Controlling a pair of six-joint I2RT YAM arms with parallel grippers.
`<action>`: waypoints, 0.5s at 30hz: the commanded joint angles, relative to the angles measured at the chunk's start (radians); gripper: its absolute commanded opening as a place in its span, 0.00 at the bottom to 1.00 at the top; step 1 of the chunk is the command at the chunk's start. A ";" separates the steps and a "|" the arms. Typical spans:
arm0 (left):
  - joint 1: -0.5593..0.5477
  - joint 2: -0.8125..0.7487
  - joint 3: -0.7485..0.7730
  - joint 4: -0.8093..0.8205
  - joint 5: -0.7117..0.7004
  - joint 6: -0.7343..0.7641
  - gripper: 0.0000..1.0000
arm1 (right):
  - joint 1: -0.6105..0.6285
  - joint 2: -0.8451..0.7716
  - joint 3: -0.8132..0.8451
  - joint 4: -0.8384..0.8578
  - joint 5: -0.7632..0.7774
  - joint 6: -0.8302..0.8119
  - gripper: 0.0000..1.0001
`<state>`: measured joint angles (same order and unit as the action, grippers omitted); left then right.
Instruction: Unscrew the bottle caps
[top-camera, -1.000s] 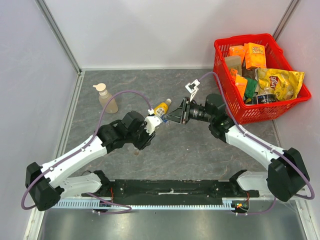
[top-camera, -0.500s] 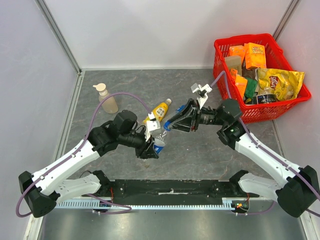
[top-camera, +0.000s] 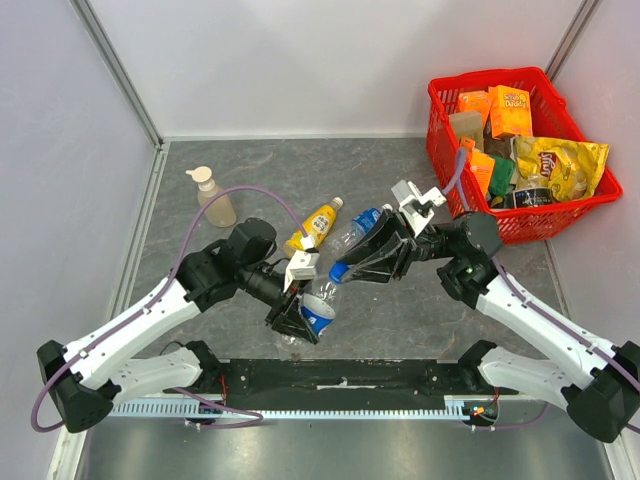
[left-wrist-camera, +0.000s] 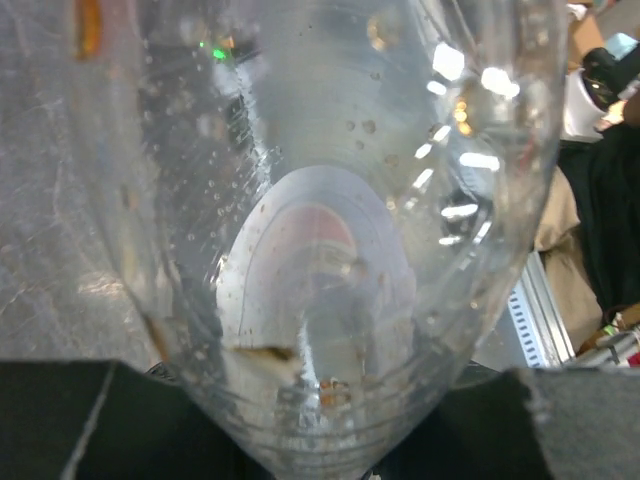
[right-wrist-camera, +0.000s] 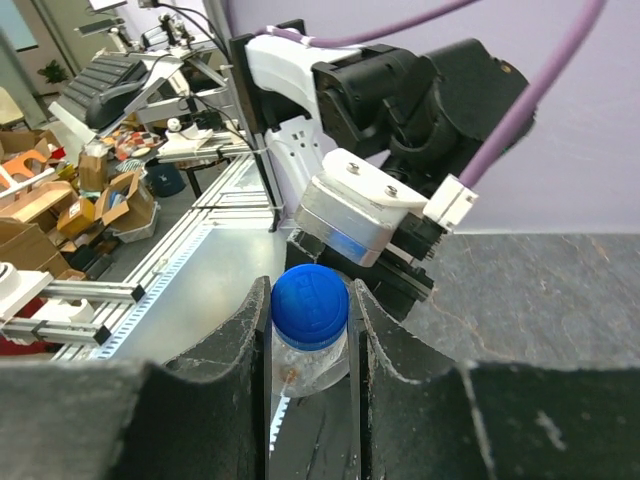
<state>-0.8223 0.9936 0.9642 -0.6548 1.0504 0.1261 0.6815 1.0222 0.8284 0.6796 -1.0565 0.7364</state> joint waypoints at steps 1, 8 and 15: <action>0.000 0.005 0.065 0.093 0.183 0.021 0.16 | 0.042 -0.017 0.028 0.098 -0.088 0.044 0.00; 0.000 0.005 0.056 0.106 0.171 0.007 0.16 | 0.056 -0.027 0.049 0.069 -0.073 0.028 0.02; -0.001 0.011 0.015 0.093 0.050 0.012 0.16 | 0.056 -0.056 0.129 -0.075 0.055 -0.021 0.54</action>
<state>-0.8291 1.0035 0.9699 -0.6102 1.1687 0.1261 0.7246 1.0157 0.8749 0.6804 -1.0416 0.7483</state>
